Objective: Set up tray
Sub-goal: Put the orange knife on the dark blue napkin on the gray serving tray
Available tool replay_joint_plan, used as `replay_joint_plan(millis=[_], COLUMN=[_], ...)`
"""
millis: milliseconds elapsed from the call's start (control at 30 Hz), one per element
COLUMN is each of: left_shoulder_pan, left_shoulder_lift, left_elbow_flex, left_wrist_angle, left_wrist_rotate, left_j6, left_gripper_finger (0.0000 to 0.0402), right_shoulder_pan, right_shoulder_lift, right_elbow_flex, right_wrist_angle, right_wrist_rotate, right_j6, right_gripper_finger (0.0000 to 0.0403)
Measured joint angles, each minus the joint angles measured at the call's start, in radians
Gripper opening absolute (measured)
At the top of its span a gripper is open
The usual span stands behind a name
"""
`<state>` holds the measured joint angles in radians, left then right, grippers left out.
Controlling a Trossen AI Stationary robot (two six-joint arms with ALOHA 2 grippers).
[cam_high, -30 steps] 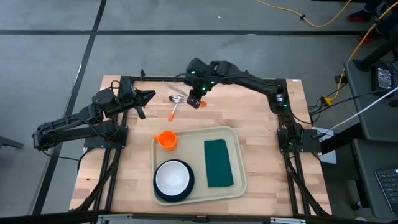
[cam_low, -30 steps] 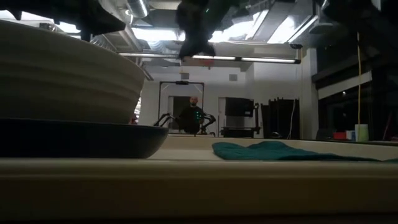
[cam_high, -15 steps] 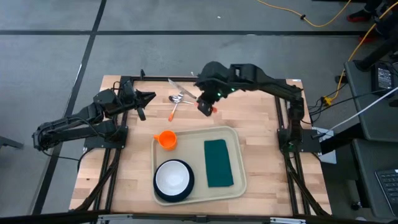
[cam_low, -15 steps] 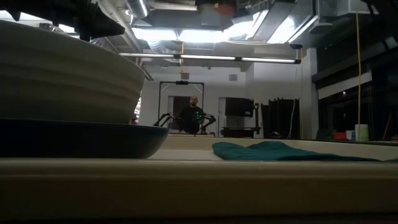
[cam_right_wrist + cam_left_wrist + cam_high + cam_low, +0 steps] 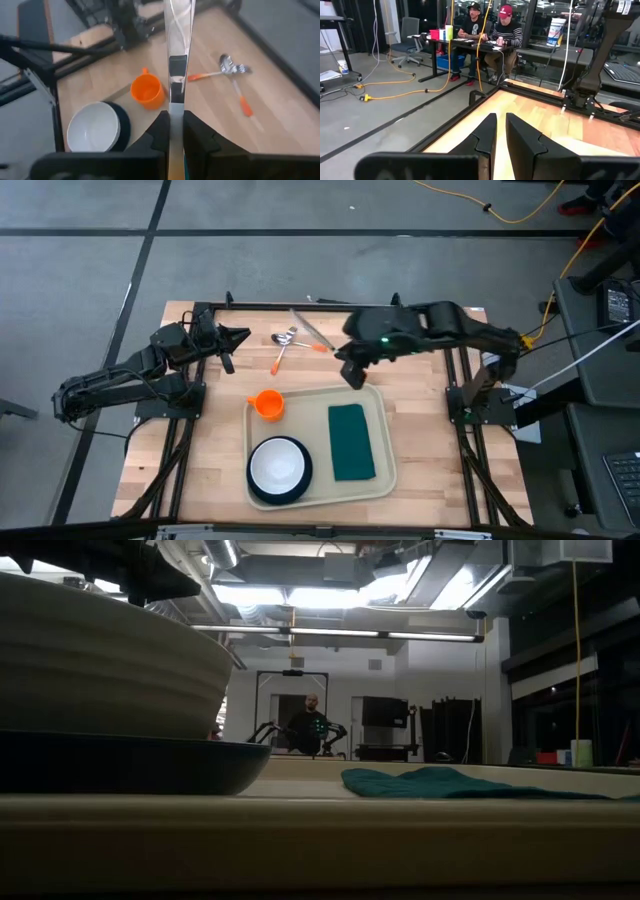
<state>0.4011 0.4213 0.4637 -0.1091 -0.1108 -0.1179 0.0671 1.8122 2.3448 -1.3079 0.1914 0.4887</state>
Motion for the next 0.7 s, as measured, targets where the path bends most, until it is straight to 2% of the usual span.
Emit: replay_joint_plan(millis=[300,500,700], left_shoulder_pan=[0.000,0.000,0.000], left_shoulder_lift=[0.000,0.000,0.000], left_elbow_flex=[0.000,0.000,0.000], left_wrist_angle=[0.000,0.000,0.000], left_wrist_rotate=[0.000,0.000,-0.003], left_j6=[-0.017,-0.018,-0.020], left_gripper_finger=[0.0033,0.0033,0.0033], right_shoulder_pan=[0.112,0.184,0.214], right_shoulder_lift=[-0.143,-0.227,-0.311], right_elbow_flex=[0.000,0.000,0.000], right_wrist_angle=[0.001,0.004,0.010], right_wrist_rotate=[0.167,0.293,0.330], right_j6=[0.081,0.077,0.003], right_gripper_finger=[0.0034,0.0034,0.0034])
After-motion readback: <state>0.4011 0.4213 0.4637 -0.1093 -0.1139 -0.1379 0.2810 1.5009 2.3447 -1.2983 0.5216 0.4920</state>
